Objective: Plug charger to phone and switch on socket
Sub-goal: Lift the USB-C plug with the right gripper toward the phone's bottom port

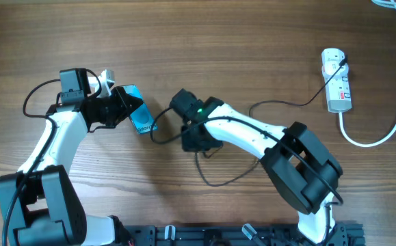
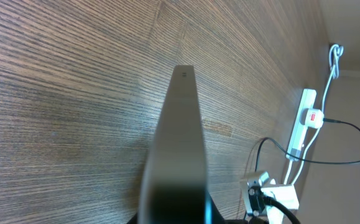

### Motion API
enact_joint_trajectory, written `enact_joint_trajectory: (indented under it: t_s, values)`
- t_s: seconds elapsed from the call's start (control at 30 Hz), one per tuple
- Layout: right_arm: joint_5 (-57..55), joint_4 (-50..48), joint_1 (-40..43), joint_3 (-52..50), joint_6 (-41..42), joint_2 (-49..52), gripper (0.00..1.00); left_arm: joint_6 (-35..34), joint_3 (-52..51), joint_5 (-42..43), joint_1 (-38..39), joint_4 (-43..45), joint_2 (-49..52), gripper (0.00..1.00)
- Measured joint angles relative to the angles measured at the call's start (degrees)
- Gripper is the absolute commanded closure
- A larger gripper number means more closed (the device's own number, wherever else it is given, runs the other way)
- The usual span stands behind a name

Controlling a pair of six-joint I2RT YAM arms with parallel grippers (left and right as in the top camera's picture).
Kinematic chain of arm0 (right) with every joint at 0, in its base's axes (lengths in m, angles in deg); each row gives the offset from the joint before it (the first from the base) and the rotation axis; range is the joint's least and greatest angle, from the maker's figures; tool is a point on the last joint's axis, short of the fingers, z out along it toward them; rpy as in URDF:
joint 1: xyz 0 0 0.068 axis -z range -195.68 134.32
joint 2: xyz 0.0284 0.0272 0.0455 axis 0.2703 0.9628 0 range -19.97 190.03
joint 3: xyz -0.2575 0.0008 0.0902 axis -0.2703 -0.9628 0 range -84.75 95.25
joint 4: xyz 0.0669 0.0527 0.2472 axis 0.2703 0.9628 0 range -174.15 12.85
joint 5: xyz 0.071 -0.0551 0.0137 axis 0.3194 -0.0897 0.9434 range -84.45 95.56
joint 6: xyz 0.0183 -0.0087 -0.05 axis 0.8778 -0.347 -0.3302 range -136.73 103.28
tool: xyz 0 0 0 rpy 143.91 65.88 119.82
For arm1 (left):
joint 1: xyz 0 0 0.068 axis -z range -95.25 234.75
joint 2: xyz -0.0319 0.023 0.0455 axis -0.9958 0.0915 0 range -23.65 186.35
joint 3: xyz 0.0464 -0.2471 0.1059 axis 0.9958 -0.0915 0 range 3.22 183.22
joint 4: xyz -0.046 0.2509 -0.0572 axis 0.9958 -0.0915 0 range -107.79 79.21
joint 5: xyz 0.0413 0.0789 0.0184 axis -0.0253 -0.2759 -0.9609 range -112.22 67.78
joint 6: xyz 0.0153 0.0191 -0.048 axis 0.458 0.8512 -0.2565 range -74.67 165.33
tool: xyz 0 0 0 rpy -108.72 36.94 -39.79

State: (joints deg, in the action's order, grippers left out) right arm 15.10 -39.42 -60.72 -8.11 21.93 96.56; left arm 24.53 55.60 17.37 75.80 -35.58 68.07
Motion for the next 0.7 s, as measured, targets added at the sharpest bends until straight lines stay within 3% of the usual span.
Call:
enact_joint_trajectory:
  t_s: [0.2, 0.5, 0.7]
  values:
    - [8.74, 1.33, 5.95, -0.48, -13.99, -2.67, 0.96, 2.32, 0.00, 0.81, 0.00, 0.66, 0.00, 0.96]
    - [39.74, 4.33, 5.60, -0.48, -41.81, -5.07, 0.95, 2.95, 0.02, 15.23, 0.00, 5.86, 0.11, 0.96]
    - [51.56, 3.34, 5.60, -0.50, -52.54, -5.09, 0.95, 2.95, 0.02, 21.81, 0.00, 6.49, 0.11, 0.96]
